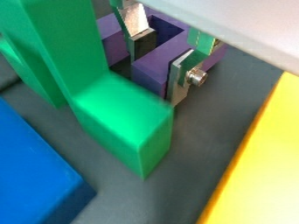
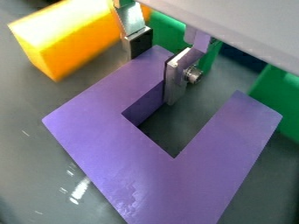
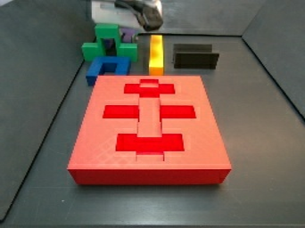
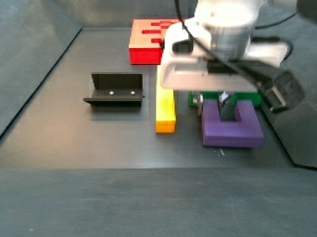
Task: Pick up the purple object. Move up. Place the purple object on the fixture. Regrasp the purple object. Move to above the board. Insert the purple object.
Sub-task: Move up, then place the purple object on the fixture.
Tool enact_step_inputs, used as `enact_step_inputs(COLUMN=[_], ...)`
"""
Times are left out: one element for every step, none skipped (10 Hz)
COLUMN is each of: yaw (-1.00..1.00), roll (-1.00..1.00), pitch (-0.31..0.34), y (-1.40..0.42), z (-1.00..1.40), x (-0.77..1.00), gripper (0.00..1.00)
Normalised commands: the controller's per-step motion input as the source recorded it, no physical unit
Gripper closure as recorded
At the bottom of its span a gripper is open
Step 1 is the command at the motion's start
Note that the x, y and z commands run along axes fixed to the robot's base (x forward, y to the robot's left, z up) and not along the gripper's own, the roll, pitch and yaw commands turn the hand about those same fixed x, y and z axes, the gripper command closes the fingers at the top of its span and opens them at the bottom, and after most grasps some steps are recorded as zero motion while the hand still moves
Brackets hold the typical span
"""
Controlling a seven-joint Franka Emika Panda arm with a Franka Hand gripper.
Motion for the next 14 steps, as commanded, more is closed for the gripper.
enact_step_inputs(yaw=[0.03,0.01,0.00,-0.03,-0.11,-0.28,-0.27,-0.28,-0.21,-0.14,-0.15,-0.17,0.00,0.00], roll=[0.02,0.05,-0.03,-0.23,-0.82,-0.92,-0.91,-0.89,-0.77,-0.65,-0.64,-0.59,-0.35,-0.31], pitch=[0.036,0.023,-0.066,0.000,-0.051,-0.106,-0.134,-0.283,-0.229,-0.077,-0.043,0.000,0.300,0.494], y=[0.03,0.02,-0.02,0.02,0.26,0.07,0.08,0.17,0.16,0.05,0.03,0.00,-0.06,-0.11], z=[0.63,0.34,-0.02,0.01,0.33,0.37,0.33,0.00,-0.05,-0.17,-0.19,-0.27,0.03,0.16], x=[-0.06,-0.04,0.00,0.19,0.45,0.85,0.86,0.84,0.95,1.00,1.00,1.00,1.00,0.91], gripper=[1.00,1.00,1.00,1.00,1.00,1.00,1.00,1.00,1.00,1.00,1.00,1.00,1.00,1.00])
